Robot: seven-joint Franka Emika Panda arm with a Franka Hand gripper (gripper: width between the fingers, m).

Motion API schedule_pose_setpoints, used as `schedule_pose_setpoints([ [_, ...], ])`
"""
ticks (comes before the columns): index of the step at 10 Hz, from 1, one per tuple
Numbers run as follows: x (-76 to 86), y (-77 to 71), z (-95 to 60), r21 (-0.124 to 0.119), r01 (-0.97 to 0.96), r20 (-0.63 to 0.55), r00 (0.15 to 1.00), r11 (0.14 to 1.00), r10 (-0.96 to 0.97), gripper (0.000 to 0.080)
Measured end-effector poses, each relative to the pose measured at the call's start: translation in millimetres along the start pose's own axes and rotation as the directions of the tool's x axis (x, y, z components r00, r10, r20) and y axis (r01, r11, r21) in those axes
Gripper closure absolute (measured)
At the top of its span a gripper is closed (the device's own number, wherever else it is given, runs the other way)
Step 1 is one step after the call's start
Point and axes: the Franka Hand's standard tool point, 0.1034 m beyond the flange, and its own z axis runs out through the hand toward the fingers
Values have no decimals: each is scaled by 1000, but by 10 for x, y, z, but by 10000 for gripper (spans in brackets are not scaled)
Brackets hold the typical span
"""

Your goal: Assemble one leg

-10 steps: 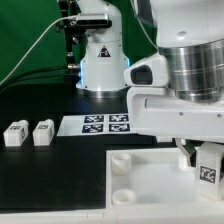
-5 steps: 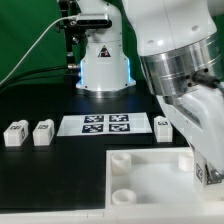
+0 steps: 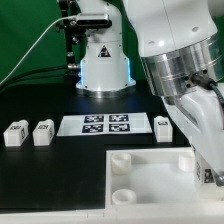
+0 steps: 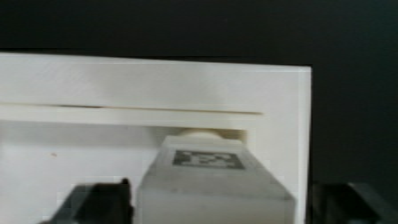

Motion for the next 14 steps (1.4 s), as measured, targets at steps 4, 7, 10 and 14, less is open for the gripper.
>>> schedule_pose_setpoints([
  [4,-89,-6,-26,-82,563,-28,824,823,-566,153],
  [7,-43,-15,-46,-106,821,-1,565,562,-825,150],
  [10,-5,-45,-57,-128,971,30,209,203,-978,150],
  [14,12,-37,-39,-126,971,32,208,202,-978,503],
])
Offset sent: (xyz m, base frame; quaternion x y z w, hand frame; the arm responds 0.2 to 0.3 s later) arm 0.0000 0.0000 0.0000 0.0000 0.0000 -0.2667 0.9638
